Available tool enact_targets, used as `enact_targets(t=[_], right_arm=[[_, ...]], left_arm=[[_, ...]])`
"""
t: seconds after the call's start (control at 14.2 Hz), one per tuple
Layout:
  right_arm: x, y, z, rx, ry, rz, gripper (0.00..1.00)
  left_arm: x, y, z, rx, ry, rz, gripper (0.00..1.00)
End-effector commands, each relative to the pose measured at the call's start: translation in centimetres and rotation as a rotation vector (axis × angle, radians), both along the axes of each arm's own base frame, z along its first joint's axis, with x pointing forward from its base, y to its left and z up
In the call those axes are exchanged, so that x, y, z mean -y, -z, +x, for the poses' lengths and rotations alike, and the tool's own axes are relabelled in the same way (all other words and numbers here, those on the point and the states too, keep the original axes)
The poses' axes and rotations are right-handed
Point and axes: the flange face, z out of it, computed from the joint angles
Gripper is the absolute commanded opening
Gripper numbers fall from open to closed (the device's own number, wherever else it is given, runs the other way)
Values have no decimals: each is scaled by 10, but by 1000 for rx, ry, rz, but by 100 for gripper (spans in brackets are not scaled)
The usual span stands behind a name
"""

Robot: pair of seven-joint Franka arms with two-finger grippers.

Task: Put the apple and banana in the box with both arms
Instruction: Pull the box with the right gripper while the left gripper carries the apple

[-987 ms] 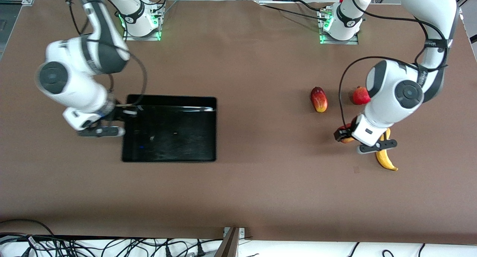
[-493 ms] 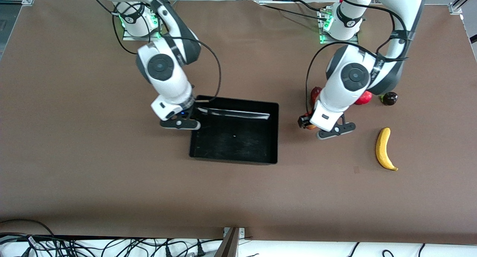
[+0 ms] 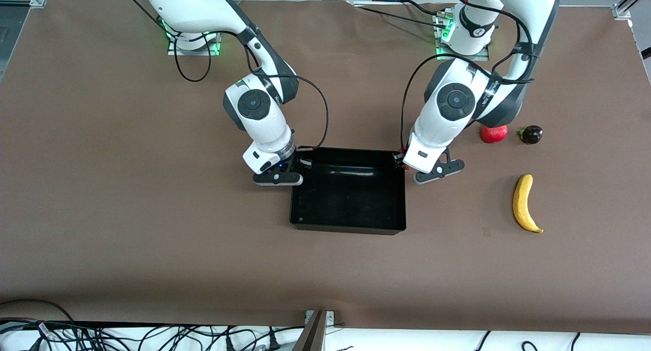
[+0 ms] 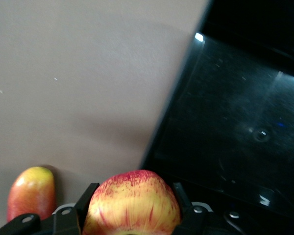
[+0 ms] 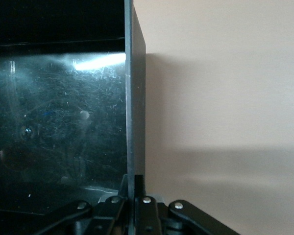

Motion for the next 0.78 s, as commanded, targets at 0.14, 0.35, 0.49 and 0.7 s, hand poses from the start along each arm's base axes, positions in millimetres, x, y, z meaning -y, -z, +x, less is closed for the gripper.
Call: enact_targets(t=[0.14,0.35,0.49,0.7], right_arm=[[-38,12,-9,27,-32,25,0],[-46,13,-9,29,-35,32,0],[-48,15,-10,29,-39,33,0],[-47,14,-9,29,-36,34,61]], left_arm=[[34,17,0,-12,1,12,0],[43,31,1,-11,6,3,0],[52,40,5,23,-15,-19,0],[82,53,2,30,2,-34,0]])
